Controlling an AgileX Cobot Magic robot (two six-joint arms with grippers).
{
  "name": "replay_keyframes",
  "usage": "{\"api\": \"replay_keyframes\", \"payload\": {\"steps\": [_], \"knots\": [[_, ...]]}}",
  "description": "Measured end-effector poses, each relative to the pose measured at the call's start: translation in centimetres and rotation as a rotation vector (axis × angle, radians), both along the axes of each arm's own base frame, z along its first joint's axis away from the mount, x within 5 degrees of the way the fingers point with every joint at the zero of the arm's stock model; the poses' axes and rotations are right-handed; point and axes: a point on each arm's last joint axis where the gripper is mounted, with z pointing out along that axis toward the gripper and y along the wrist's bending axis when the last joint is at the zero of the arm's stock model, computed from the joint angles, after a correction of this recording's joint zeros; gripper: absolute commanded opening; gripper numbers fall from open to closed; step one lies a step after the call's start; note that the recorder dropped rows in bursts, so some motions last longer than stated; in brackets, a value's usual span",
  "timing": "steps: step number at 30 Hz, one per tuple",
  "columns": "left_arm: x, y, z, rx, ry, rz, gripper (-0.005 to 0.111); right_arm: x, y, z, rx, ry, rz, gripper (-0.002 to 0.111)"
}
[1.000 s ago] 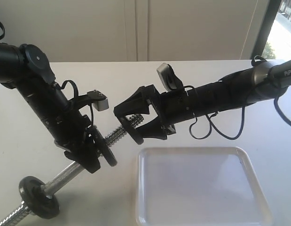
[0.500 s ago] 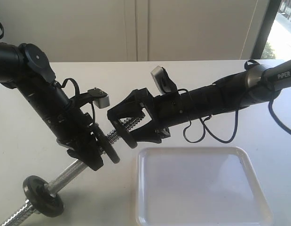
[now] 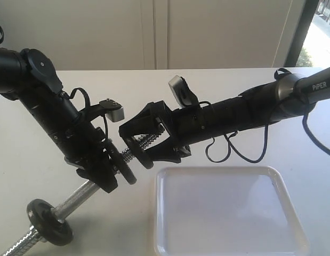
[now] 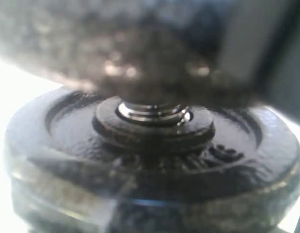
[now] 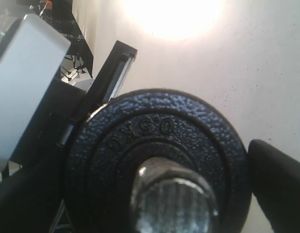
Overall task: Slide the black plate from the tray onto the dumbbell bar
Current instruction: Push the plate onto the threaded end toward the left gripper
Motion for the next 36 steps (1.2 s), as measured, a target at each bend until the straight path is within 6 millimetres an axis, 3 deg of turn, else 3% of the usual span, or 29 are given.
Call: {"api": "replay_keyframes", "payload": {"steps": [4,11,14,18,33,34,36], "knots": [[0.03,0.05,0.00,0.000,0.000,0.002,0.000,0.01,0.00,0.01,0.001,0.000,-0.001,0.013],[0.03,0.05,0.00,0.000,0.000,0.002,0.000,0.01,0.00,0.01,0.002,-0.009,0.002,0.060],[0.03,0.05,0.00,0.000,0.000,0.002,0.000,0.01,0.00,0.01,0.003,-0.026,0.008,0.073],[0.03,0.05,0.00,0.000,0.000,0.002,0.000,-0.03,-0.01,-0.03,0.003,-0.034,0.011,0.079],[0.03,0.05,0.00,0.000,0.000,0.002,0.000,-0.06,-0.02,-0.08,0.008,-0.050,0.012,0.079],[0.04,0.05,0.00,0.000,0.000,0.002,0.000,-0.06,-0.02,-0.08,0.008,-0.052,0.013,0.082],[0.04,0.05,0.00,0.000,0.000,0.002,0.000,-0.06,-0.02,-0.08,0.008,-0.052,0.013,0.101]]}}
